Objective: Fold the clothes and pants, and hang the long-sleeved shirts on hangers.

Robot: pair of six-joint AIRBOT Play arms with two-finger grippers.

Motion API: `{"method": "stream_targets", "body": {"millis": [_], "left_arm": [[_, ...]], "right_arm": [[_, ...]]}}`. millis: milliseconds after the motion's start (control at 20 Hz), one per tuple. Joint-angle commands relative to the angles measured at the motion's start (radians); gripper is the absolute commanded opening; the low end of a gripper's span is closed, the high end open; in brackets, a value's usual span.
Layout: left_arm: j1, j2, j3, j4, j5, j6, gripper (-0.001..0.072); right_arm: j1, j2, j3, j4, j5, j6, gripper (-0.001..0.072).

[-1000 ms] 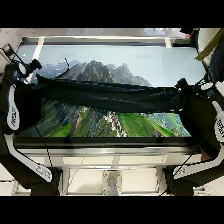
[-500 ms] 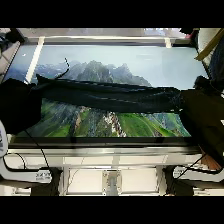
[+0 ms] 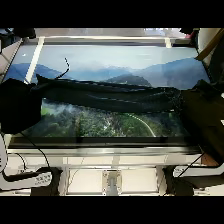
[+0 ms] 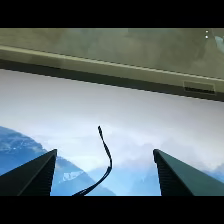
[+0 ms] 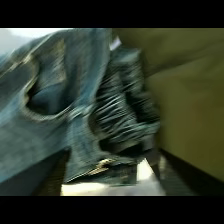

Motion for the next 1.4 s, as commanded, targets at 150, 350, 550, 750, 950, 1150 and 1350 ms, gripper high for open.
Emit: {"method": "stream_targets", "body": {"millis": [150,350,550,750,950,1150,1350], "left_arm": [[-0.071,0.004,0.001,-0.001,-0.030,0.006,0.0701],[-0.101,0.004,0.001,-0.001,-0.030,0.006,0.0701],[-0.106,0.003,0.001,-0.001,-0.031,0.005,0.0701],[-0.113,0.003,0.001,-0.001,-0.039,0.006,0.0701],[-0.116,-0.004,0.001,-0.001,-0.088,0.006,0.0701],[-0.134,-0.057,0.001,-0.013,-0.144,0.006,0.0293],[-0.245,-0.167,0.001,-0.208,-0.175,0.076,0.0014]], "right_arm": [[-0.084,-0.205,0.002,0.240,0.026,-0.148,0.0703],[-0.079,-0.303,0.002,0.277,0.029,-0.177,0.0700],[-0.043,-0.348,0.002,0.285,0.060,-0.217,0.0698],[0.041,-0.348,0.002,0.272,0.007,-0.228,0.0687],[0.076,-0.343,0.004,0.315,0.026,-0.230,0.0112],[0.076,-0.288,0.053,0.334,0.127,-0.256,0.0049],[0.078,-0.156,0.180,0.335,0.249,-0.221,0.0049]]}}
